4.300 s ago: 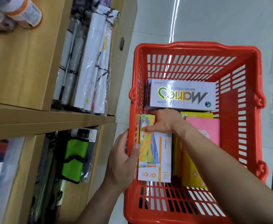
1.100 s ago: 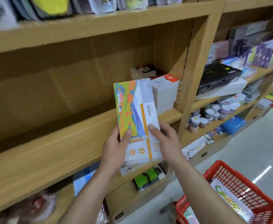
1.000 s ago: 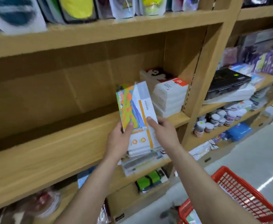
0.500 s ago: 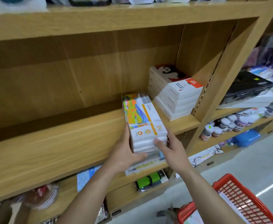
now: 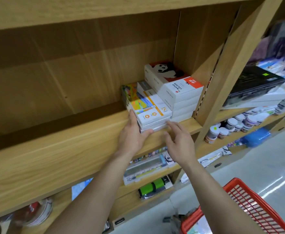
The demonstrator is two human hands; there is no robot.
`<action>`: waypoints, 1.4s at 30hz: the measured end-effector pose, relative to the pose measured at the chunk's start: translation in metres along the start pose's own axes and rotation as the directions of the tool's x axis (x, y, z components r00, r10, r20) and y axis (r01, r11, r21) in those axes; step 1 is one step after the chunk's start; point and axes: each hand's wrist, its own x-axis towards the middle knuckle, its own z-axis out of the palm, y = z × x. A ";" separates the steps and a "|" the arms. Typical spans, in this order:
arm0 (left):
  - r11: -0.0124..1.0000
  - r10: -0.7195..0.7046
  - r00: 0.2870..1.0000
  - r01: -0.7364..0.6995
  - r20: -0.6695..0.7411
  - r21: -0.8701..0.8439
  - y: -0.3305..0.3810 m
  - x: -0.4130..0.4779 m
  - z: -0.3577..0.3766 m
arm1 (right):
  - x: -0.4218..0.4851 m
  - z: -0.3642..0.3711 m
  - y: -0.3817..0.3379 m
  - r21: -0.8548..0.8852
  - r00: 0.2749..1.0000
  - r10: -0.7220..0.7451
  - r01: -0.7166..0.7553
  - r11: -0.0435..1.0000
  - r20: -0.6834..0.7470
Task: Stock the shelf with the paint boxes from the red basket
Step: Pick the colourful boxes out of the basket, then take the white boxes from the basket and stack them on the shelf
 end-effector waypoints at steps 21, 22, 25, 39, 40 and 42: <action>0.971 0.232 0.743 -0.218 0.627 -0.101 0.043 -0.171 0.178 | -0.238 -0.100 0.239 -0.007 0.660 0.736 -0.745 0.667 -0.153; 0.973 0.218 0.713 -0.213 0.666 -0.091 0.046 -0.175 0.202 | -0.255 -0.106 0.257 -0.012 0.615 0.773 -0.784 0.621 -0.157; 0.987 0.153 0.640 -0.139 0.753 -0.083 0.052 -0.190 0.277 | -0.296 -0.118 0.307 -0.019 0.492 0.856 -0.868 0.496 -0.158; 0.895 -0.267 0.500 0.445 0.824 0.020 -0.004 -0.231 0.557 | -0.284 -0.051 0.506 -0.181 0.502 0.865 -0.852 0.492 -0.013; 0.874 -0.285 0.497 0.486 0.820 0.010 -0.009 -0.231 0.571 | -0.280 -0.044 0.520 -0.222 0.491 0.871 -0.850 0.478 -0.001; 0.841 -0.283 0.498 0.540 0.820 -0.038 -0.017 -0.232 0.597 | -0.275 -0.028 0.544 -0.291 0.471 0.882 -0.842 0.455 0.014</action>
